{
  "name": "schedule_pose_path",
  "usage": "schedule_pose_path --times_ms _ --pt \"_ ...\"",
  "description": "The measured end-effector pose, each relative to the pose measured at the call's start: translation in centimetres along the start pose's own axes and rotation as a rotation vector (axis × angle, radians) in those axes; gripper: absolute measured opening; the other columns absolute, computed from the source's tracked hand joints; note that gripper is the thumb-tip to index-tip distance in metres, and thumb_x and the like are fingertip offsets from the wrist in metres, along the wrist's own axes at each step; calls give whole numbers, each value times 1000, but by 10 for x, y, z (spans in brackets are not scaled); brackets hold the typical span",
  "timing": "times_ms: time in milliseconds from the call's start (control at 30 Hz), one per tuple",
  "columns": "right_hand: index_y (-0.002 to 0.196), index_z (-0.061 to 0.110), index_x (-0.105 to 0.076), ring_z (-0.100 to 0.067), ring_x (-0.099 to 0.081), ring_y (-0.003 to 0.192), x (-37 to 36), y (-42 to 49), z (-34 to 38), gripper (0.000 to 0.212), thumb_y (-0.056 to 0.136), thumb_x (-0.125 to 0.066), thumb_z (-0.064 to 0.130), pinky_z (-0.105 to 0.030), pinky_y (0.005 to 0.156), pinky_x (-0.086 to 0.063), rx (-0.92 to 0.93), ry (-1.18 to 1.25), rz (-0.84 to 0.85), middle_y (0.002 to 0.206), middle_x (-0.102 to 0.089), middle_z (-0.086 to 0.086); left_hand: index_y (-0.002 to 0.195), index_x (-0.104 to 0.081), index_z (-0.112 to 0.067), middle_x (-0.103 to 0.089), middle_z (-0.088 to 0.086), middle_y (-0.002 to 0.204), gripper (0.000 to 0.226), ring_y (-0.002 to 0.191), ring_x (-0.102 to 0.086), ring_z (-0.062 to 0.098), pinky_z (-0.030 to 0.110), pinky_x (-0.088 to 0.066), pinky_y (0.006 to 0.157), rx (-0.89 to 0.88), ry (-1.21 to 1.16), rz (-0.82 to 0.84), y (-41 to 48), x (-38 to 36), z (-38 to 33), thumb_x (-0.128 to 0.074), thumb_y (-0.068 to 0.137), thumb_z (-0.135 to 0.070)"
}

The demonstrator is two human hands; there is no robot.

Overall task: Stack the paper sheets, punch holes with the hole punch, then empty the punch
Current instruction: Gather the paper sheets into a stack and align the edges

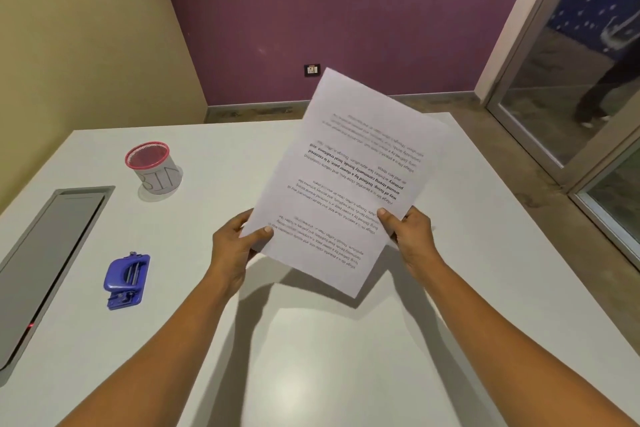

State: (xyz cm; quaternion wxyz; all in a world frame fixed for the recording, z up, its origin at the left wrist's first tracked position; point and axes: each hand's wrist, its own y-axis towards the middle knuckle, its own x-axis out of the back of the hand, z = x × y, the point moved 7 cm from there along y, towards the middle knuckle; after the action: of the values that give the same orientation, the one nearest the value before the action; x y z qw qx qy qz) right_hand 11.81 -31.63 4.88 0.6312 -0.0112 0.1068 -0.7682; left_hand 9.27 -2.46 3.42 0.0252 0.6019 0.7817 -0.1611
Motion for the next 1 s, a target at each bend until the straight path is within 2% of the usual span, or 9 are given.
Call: schedule_pose_path --times_ms 100,200,267,367,567,700,800,900,1000 --pt "96 18 -65 -11 -67 80 2 2 6 17 85 -62 5 -26 73 -55 31 -43 44 100 -69 -4 100 -63 -20 -77 -5 79 41 70 -72 12 22 -56 57 9 113 104 4 -2 -6 -70 71 8" --pt "97 19 -66 -1 -69 75 -4 0 10 18 85 -63 6 -17 65 -56 56 -37 90 94 -70 4 94 -68 -19 -75 -1 85 34 69 -72 10 19 -55 58 -33 264 200 5 -16 -13 -71 71 5" --pt "100 15 -65 3 -69 73 -8 -2 13 18 84 -64 6 -14 63 -55 74 -40 107 95 -69 4 86 -70 -21 -75 -5 83 26 68 -71 7 18 -54 58 -81 287 187 6 -22 -20 -72 73 1" --pt "102 13 -65 8 -67 69 -15 -3 19 18 85 -64 7 -8 59 -51 111 -71 116 93 -68 5 89 -69 -20 -75 -16 77 21 69 -70 2 15 -54 59 -146 262 150 9 -28 -28 -72 76 -4" --pt "105 10 -65 11 -66 71 -22 -2 24 20 85 -63 8 -6 62 -50 169 -112 116 91 -67 10 84 -68 -26 -74 -19 77 27 74 -69 -2 12 -53 65 -208 249 103 12 -31 -32 -71 75 -1" --pt "104 13 -65 7 -65 73 -19 -4 9 20 84 -66 10 -6 60 -50 133 -149 115 92 -67 9 91 -67 -23 -71 -18 86 26 76 -68 -3 12 -53 65 -199 254 112 12 -29 -22 -71 76 -2" --pt "104 18 -63 4 -63 81 -16 -5 -2 23 83 -67 12 -7 62 -50 113 -180 112 96 -67 8 102 -68 -12 -71 -16 87 23 74 -68 -4 9 -51 62 -152 266 139 10 -32 -13 -68 80 -5" --pt "104 17 -64 5 -64 79 -14 -4 -4 22 83 -66 10 -5 61 -49 98 -154 96 98 -68 4 93 -68 -17 -73 -21 77 16 71 -67 -6 7 -50 62 -141 271 133 10 -35 -12 -66 82 -6" --pt "98 20 -64 9 -65 71 -15 -4 1 19 83 -65 9 -4 59 -48 101 -127 84 92 -68 8 88 -68 -22 -73 -22 76 17 72 -68 -4 9 -51 62 -162 263 129 11 -37 -18 -65 83 -6"
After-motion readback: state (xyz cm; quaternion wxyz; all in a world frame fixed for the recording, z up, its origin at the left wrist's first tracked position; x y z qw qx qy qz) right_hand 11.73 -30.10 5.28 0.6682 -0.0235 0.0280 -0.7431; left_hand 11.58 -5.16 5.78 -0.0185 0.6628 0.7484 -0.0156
